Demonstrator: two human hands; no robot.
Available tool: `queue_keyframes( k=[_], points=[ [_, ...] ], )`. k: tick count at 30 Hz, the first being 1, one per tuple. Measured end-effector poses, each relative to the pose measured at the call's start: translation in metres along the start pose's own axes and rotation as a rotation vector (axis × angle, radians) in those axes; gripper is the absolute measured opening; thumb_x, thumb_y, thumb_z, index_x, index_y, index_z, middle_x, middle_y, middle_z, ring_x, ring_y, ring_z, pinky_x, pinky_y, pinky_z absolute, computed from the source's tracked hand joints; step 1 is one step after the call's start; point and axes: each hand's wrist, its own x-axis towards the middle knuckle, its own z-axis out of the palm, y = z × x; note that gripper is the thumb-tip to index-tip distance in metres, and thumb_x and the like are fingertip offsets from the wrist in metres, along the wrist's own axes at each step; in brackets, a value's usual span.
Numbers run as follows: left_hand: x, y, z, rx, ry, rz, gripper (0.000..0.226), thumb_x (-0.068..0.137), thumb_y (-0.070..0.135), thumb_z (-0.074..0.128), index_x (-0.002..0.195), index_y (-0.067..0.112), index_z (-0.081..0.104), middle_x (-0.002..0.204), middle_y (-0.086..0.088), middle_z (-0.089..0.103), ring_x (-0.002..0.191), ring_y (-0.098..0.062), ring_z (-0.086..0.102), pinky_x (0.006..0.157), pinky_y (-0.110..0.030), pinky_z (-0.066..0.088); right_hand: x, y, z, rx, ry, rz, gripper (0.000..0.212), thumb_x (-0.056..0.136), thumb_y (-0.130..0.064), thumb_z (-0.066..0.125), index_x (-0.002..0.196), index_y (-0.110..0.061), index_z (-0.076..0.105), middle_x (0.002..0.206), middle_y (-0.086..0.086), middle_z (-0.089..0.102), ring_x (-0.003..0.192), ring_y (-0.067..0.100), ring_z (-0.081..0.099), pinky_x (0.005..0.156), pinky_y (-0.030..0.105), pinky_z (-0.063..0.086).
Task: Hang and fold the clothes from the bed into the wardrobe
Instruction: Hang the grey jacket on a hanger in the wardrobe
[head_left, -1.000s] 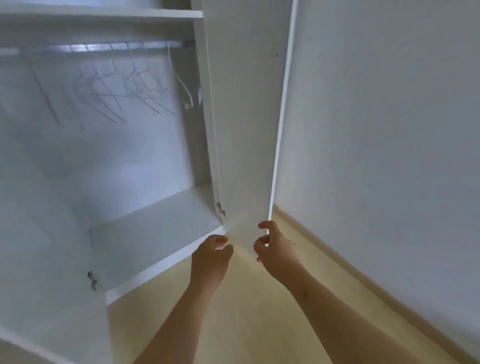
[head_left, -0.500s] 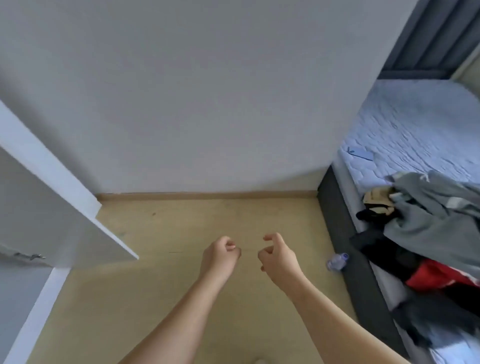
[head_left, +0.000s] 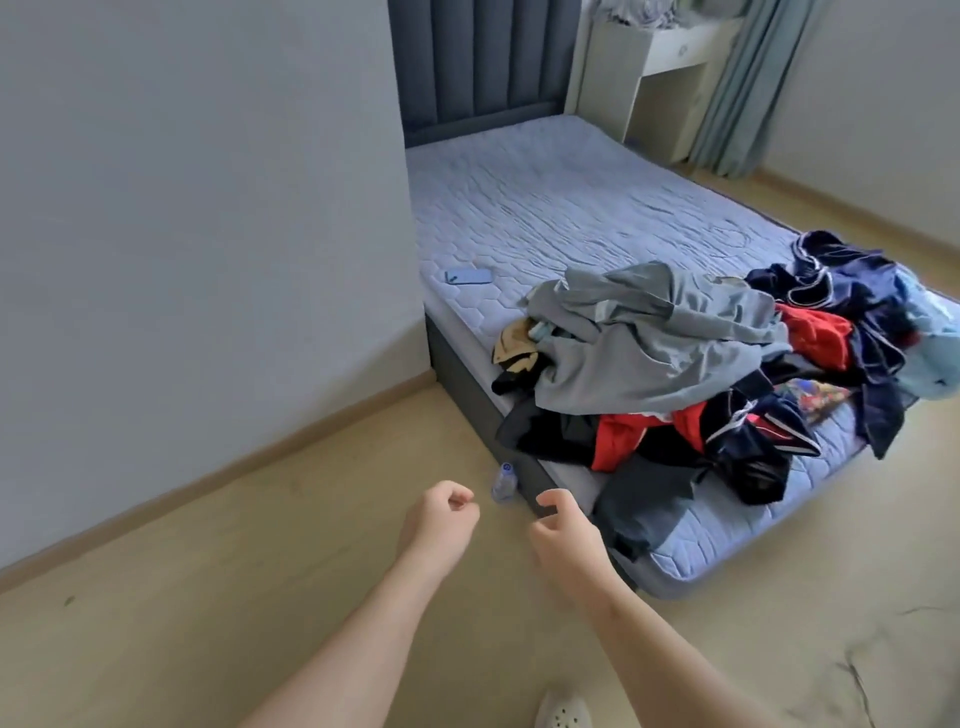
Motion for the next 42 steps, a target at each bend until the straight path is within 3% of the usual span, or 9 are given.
queue_keyframes(
  k=[6, 10, 15, 19, 23, 29, 32, 37, 42],
  points=[
    [0.020, 0.077, 0.084, 0.010, -0.112, 0.039, 0.009, 0.087, 0.020, 0.054, 0.094, 0.024, 0.056, 0.091, 0.006, 0.057, 0.072, -0.011, 0.051, 0.057, -0.021, 0.036, 0.040, 0.032, -0.098, 0.017, 0.081, 0.042, 0.030, 0.083, -0.014, 0.041, 0.109, -0.028, 0.042, 0.083, -0.007, 0.056, 0.075, 0.019, 0.061, 0.064, 0.026, 0.046],
    [0.035, 0.115, 0.124, 0.009, -0.172, 0.069, 0.007, 0.087, 0.014, 0.053, 0.092, 0.018, 0.056, 0.091, -0.001, 0.058, 0.063, -0.005, 0.047, 0.044, -0.010, 0.032, 0.062, 0.047, -0.143, 0.055, 0.121, 0.064, 0.028, 0.084, -0.013, 0.041, 0.108, -0.028, 0.042, 0.080, -0.007, 0.058, 0.077, 0.019, 0.062, 0.068, 0.030, 0.050],
    [0.077, 0.160, 0.154, 0.047, -0.212, 0.097, 0.008, 0.087, 0.017, 0.056, 0.094, 0.021, 0.058, 0.097, -0.002, 0.062, 0.084, -0.017, 0.056, 0.069, -0.022, 0.042, 0.105, 0.047, -0.187, 0.082, 0.146, 0.093, 0.036, 0.088, -0.013, 0.041, 0.123, -0.022, 0.041, 0.083, -0.007, 0.057, 0.080, 0.018, 0.061, 0.058, 0.024, 0.046],
    [0.123, 0.198, 0.176, 0.111, -0.211, 0.141, 0.013, 0.087, 0.021, 0.055, 0.098, 0.023, 0.060, 0.098, 0.001, 0.063, 0.085, -0.014, 0.057, 0.063, -0.021, 0.040, 0.150, 0.038, -0.220, 0.084, 0.178, 0.112, 0.034, 0.087, -0.014, 0.042, 0.120, -0.022, 0.042, 0.085, -0.005, 0.059, 0.083, 0.020, 0.062, 0.071, 0.029, 0.048],
    [0.175, 0.251, 0.199, 0.161, -0.272, 0.170, 0.010, 0.088, 0.022, 0.053, 0.097, 0.025, 0.057, 0.099, 0.005, 0.059, 0.081, -0.012, 0.055, 0.059, -0.020, 0.039, 0.205, 0.021, -0.258, 0.117, 0.201, 0.136, 0.030, 0.086, -0.014, 0.042, 0.115, -0.022, 0.044, 0.084, -0.006, 0.058, 0.072, 0.015, 0.059, 0.062, 0.025, 0.045],
    [0.235, 0.321, 0.237, 0.278, -0.310, 0.247, 0.017, 0.089, 0.023, 0.052, 0.105, 0.023, 0.058, 0.106, 0.004, 0.059, 0.090, -0.014, 0.053, 0.072, -0.022, 0.039, 0.269, 0.004, -0.306, 0.159, 0.238, 0.163, 0.035, 0.086, -0.015, 0.041, 0.121, -0.021, 0.043, 0.101, 0.001, 0.059, 0.078, 0.015, 0.059, 0.065, 0.027, 0.048],
    [0.254, 0.345, 0.265, 0.351, -0.293, 0.298, 0.023, 0.088, 0.021, 0.051, 0.109, 0.022, 0.058, 0.114, 0.002, 0.059, 0.099, -0.015, 0.051, 0.080, -0.024, 0.040, 0.292, 0.010, -0.333, 0.180, 0.239, 0.180, 0.035, 0.087, -0.014, 0.041, 0.121, -0.020, 0.043, 0.098, -0.001, 0.058, 0.079, 0.015, 0.059, 0.063, 0.027, 0.048],
    [0.281, 0.377, 0.331, 0.537, -0.203, 0.402, 0.042, 0.086, 0.022, 0.050, 0.128, 0.023, 0.047, 0.138, 0.002, 0.041, 0.129, -0.021, 0.031, 0.102, -0.033, 0.032, 0.339, 0.036, -0.388, 0.121, 0.169, 0.192, 0.029, 0.089, -0.015, 0.042, 0.117, -0.022, 0.042, 0.082, -0.008, 0.053, 0.072, 0.019, 0.060, 0.064, 0.028, 0.047],
    [0.297, 0.397, 0.391, 0.790, -0.212, 0.448, 0.062, 0.087, 0.030, 0.050, 0.142, 0.031, 0.023, 0.156, 0.006, 0.003, 0.142, -0.024, -0.004, 0.111, -0.042, 0.015, 0.368, 0.066, -0.438, 0.060, 0.027, 0.201, 0.031, 0.088, -0.016, 0.042, 0.118, -0.023, 0.043, 0.084, -0.008, 0.054, 0.067, 0.011, 0.055, 0.058, 0.024, 0.041]
  ],
)
